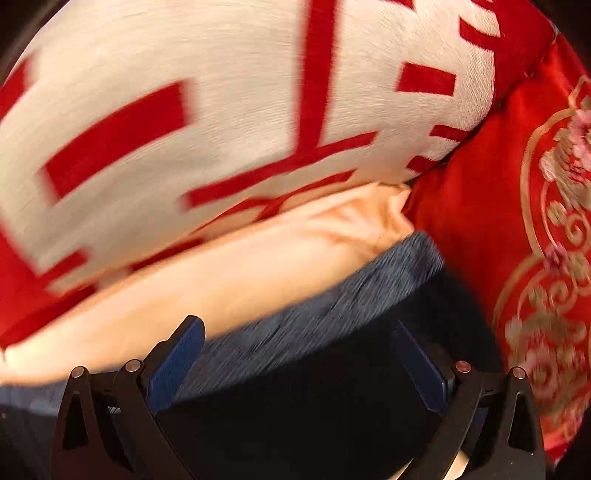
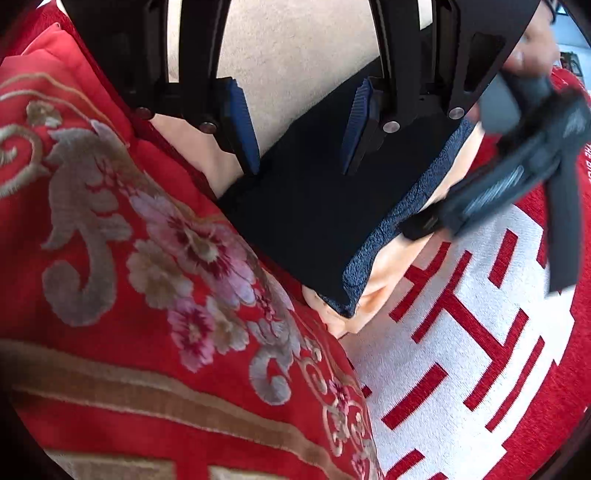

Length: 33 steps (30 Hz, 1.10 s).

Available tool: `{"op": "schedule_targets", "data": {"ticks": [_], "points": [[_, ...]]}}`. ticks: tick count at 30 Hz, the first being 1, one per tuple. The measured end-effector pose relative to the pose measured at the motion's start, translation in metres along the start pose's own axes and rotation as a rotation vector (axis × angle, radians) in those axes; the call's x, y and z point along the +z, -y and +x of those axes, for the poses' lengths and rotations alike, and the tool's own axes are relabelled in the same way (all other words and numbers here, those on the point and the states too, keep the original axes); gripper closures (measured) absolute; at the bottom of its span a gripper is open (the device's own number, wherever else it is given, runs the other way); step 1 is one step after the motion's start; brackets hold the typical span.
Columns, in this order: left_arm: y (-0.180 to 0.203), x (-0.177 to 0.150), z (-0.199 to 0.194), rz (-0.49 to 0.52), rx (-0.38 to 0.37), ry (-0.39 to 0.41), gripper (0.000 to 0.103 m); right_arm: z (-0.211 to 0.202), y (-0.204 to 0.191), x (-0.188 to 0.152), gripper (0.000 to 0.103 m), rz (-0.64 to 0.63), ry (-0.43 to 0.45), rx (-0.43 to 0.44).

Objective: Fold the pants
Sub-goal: 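Grasp the trouser end with the right tool while the left tool grasps beside it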

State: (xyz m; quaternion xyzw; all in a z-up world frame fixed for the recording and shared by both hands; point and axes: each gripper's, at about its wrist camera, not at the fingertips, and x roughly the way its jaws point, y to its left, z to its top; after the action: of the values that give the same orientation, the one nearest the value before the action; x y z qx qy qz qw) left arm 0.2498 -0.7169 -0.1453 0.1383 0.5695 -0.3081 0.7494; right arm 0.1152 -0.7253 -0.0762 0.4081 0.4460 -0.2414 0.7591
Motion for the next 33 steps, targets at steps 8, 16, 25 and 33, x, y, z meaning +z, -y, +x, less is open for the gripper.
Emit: {"op": "schedule_targets", "data": {"ticks": [8, 16, 25, 33], "points": [[0.023, 0.011, 0.033, 0.071, -0.064, -0.046, 0.050, -0.002, -0.002, 0.008, 0.095, -0.055, 0.034, 0.026], [0.032, 0.023, 0.021, 0.155, -0.226, -0.081, 0.057, -0.021, -0.005, 0.007, 0.096, -0.086, 0.053, 0.040], [0.013, 0.035, 0.036, 0.214, -0.229, -0.112, 0.021, -0.011, 0.011, -0.001, 0.083, -0.049, 0.039, 0.066], [0.013, 0.032, 0.034, 0.279, -0.276, -0.125, 0.047, -0.021, 0.005, 0.001, 0.097, -0.044, 0.067, 0.099]]}}
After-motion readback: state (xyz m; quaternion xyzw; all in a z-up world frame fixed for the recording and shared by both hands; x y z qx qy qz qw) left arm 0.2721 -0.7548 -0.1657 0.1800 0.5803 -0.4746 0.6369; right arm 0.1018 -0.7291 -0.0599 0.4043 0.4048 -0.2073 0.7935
